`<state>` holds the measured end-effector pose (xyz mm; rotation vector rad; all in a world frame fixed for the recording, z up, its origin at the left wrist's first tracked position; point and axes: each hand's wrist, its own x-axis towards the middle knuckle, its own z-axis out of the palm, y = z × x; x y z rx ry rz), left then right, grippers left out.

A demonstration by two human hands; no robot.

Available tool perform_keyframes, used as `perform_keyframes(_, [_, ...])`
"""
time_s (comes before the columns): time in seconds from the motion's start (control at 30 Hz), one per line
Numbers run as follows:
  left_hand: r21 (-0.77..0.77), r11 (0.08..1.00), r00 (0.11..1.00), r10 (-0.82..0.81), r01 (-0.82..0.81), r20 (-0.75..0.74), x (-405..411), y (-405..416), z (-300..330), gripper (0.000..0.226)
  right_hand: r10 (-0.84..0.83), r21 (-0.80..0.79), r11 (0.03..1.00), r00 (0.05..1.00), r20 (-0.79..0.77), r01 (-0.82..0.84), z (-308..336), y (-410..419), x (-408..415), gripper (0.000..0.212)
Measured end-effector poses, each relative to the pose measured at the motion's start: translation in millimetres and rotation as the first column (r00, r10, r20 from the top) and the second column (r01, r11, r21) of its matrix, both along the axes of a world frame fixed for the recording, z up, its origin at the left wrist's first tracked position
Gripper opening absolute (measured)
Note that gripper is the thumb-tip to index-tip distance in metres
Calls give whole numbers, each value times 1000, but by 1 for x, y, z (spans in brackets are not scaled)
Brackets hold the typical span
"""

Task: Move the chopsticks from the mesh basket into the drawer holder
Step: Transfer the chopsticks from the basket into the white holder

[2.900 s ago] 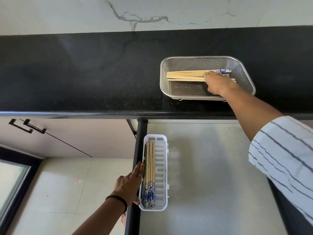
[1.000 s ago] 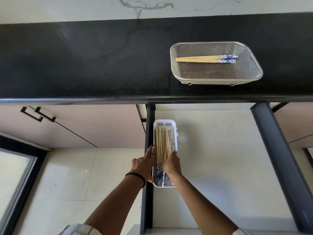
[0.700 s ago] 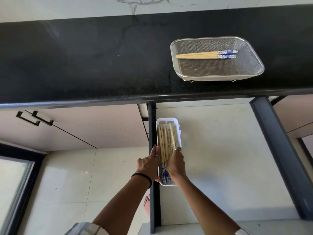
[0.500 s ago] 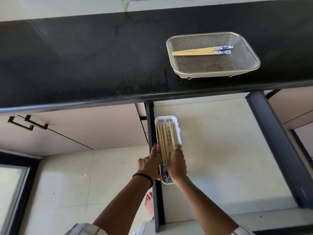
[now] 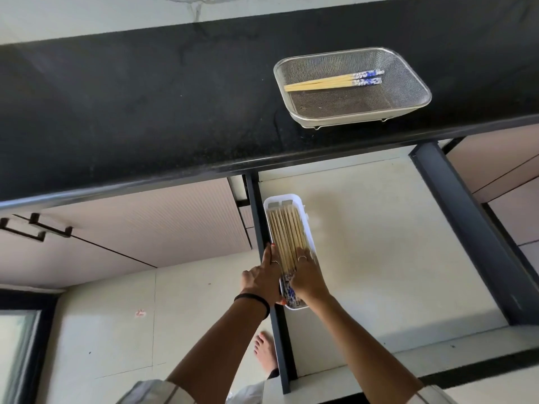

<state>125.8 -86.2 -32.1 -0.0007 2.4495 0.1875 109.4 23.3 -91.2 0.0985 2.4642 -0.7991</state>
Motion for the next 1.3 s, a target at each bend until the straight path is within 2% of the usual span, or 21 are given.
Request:
perform_keyframes(0.07, [11, 1000, 1000, 7, -7, -7, 0, -1, 0, 123, 41, 9, 999, 999, -2, -41, -3, 3, -1, 57])
perform_keyframes(0.2, [26, 1000, 1000, 8, -8, -11, 0, -2, 0, 123, 148, -43, 988, 988, 47, -146, -5, 13, 0, 73])
perform_keyframes(0.3, [15, 1000, 1000, -3, 3, -4, 1, -1, 1, 121, 216, -44, 975, 976, 9, -216, -5, 16, 1, 79])
perform_keyframes(0.47, [-8, 1000, 1000, -9, 9, 4, 2, 0, 1, 116, 475, 114, 872, 879, 41, -477, -10, 10, 6, 67])
perform_keyframes(0.53, [-9, 1000, 1000, -2, 2, -6, 2, 0, 1, 117, 459, 151, 876, 888, 36, -459, -10, 11, 5, 66])
perform_keyframes(0.67, [7, 1000, 1000, -2, 2, -10, 3, -1, 2, 121, 328, 106, 940, 945, -16, -324, -10, 16, 5, 70])
perform_keyframes(0.8, [3, 1000, 1000, -7, 7, -18, 3, 0, 2, 123, 191, 80, 977, 978, 84, -198, -8, 16, 8, 68])
perform_keyframes(0.87, [3, 1000, 1000, -5, 5, -22, 3, 0, 2, 123, 166, 86, 981, 980, 109, -176, -9, 14, 11, 74])
perform_keyframes(1.07, [7, 1000, 1000, 5, -5, -26, 4, 0, 1, 122, 251, -11, 968, 964, 87, -251, -13, 15, 22, 69])
perform_keyframes(1.2, [5, 1000, 1000, 1, 0, -27, 4, 0, 0, 121, 320, 45, 946, 947, 12, -320, -17, 14, 22, 75])
perform_keyframes(1.3, [-3, 1000, 1000, -7, 7, -27, 5, -1, 0, 119, 439, 132, 890, 898, 12, -437, -18, 16, 24, 66])
